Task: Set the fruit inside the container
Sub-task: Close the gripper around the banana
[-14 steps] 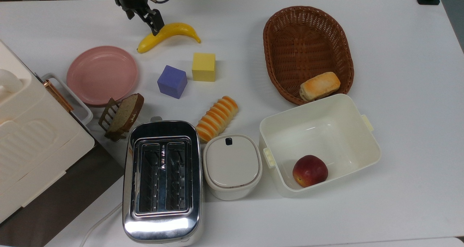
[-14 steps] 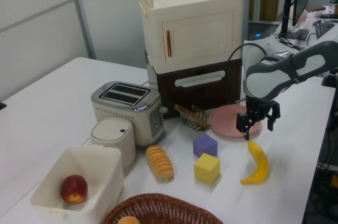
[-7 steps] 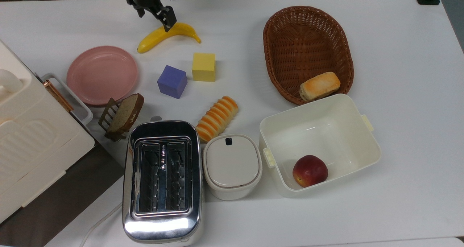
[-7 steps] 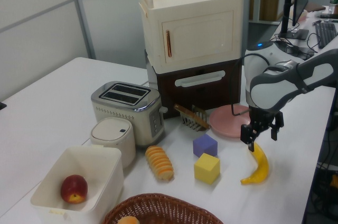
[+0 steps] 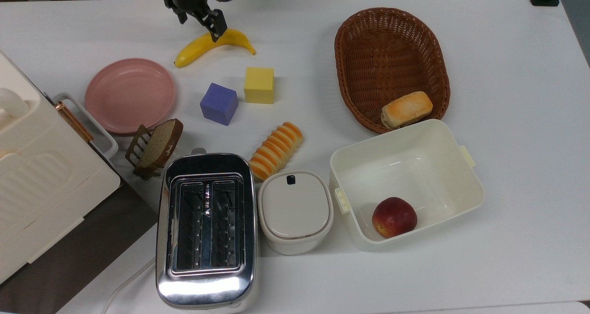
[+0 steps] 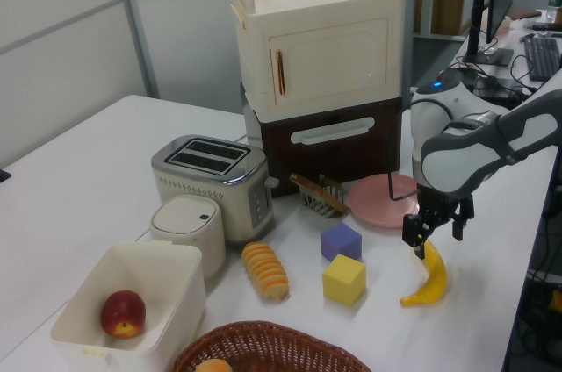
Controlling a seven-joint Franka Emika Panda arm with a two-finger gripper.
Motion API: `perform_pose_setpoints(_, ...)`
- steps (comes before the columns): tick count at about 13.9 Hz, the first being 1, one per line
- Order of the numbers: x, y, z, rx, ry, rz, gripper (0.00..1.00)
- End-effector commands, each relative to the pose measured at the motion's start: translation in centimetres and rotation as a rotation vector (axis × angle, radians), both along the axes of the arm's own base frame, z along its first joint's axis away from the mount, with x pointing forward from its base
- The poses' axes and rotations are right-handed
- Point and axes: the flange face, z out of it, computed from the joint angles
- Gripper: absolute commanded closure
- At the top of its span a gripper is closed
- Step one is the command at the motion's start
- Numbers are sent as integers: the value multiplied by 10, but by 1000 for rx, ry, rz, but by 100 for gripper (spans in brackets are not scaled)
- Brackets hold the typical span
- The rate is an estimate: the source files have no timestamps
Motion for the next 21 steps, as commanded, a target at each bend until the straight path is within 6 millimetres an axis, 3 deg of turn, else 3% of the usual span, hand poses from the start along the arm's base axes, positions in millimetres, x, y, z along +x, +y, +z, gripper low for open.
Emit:
perform_pose_setpoints(1, -10, 0, -10, -11, -19, 46, 0)
perform_pose_setpoints(15, -4, 2, -34, -9, -32, 59, 0)
perform_pose_setpoints(16, -4, 2, -34, -8, -31, 59, 5)
perform_pose_setpoints(17, -4, 2, -34, -8, -31, 59, 25)
perform_pose_setpoints(19, -4, 1, -34, -8, -31, 56, 54)
perform_pose_setpoints(21, -4, 1, -35, -8, -29, 56, 69)
